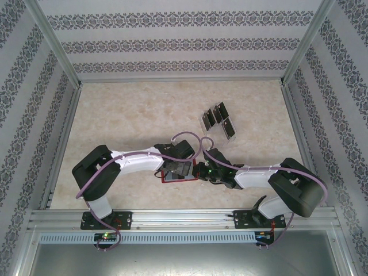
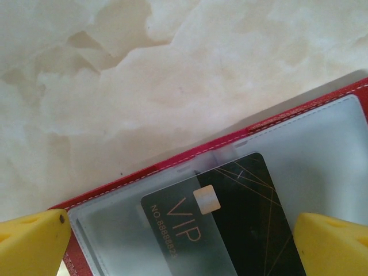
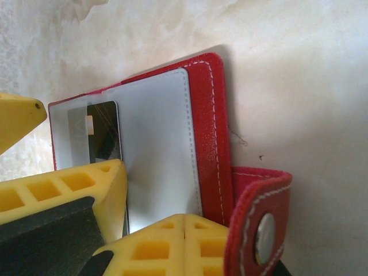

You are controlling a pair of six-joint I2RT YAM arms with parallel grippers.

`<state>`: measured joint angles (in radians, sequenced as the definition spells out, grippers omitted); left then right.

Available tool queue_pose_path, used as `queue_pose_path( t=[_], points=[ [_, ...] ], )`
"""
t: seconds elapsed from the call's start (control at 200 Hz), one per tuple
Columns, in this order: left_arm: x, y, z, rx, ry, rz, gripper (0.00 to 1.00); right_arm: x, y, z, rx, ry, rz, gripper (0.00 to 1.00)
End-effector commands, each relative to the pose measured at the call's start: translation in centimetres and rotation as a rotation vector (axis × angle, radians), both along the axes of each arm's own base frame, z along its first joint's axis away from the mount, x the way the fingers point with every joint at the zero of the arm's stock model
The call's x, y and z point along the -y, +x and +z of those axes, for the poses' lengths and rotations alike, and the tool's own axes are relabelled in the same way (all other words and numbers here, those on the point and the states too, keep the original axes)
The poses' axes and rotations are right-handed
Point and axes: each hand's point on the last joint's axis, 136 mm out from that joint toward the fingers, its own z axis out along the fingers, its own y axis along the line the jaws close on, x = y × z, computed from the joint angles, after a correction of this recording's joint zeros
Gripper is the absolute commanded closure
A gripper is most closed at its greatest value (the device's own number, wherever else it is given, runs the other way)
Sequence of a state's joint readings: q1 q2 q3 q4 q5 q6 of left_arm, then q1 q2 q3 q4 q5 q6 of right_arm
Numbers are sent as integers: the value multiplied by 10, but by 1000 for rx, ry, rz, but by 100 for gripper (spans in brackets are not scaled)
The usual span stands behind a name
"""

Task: Put the credit cards into the card holder
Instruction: Insert the credit card into the card slot.

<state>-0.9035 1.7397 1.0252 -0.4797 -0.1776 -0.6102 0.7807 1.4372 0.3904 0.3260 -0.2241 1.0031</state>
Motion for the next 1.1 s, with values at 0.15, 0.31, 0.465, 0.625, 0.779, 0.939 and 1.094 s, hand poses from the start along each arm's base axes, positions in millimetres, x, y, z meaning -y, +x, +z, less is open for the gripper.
queue_pose_path(
  t=[0.15, 0.31, 0.465, 0.625, 0.779, 0.939, 1.094],
  points=[
    [-24, -14, -2, -5, 67, 22, 0, 9, 1, -12, -14, -41, -31, 100],
    [-33, -16, -1, -1, 73, 36, 0, 9, 2, -13, -18, -43, -35, 100],
    [-40, -16, 1, 6, 72, 49, 0, 9, 1, -14, -20, -46, -33, 100],
    [-45, -18, 1, 6, 76, 57, 0, 8, 2, -14, -21, -45, -36, 100],
    [-50, -19, 0, 6, 79, 67, 0, 9, 2, -14, -21, -46, -37, 100],
    [-53, -19, 2, 14, 74, 71, 0, 8, 2, -13, -20, -45, -35, 100],
    [-48, -13, 9, 32, 53, 64, 0, 4, 4, -7, -14, -28, -23, 100]
  ],
)
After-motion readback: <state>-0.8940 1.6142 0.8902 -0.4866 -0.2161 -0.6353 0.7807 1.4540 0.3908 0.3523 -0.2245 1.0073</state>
